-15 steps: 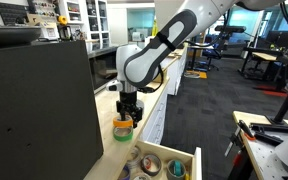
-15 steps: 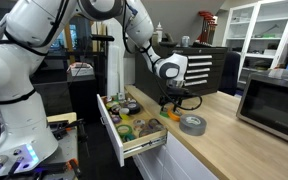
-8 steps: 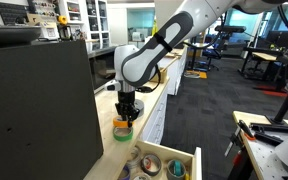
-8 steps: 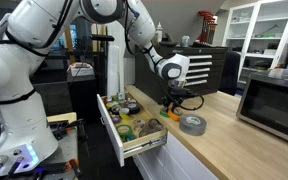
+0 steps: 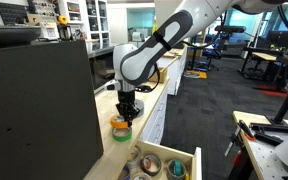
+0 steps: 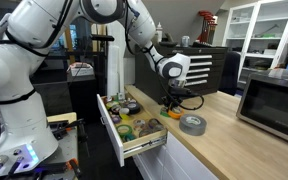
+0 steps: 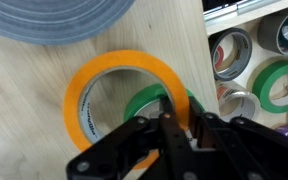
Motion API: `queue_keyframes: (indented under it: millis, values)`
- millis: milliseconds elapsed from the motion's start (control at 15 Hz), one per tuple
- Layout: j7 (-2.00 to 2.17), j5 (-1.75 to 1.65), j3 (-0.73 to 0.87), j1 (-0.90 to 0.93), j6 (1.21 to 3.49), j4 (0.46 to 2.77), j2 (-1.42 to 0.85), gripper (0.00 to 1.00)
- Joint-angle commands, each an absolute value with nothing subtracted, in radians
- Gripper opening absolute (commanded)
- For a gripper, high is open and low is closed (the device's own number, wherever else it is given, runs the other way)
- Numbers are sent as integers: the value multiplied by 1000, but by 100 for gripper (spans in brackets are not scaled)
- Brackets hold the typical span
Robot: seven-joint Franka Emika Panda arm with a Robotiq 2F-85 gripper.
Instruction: Put the orange masking tape in the drawer
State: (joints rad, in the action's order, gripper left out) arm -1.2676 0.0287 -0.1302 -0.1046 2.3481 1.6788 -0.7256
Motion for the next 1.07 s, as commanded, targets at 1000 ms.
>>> queue_keyframes:
  millis: [1000]
  values:
    - [-1085,-38,-118,-14,2347,1775,-653,7]
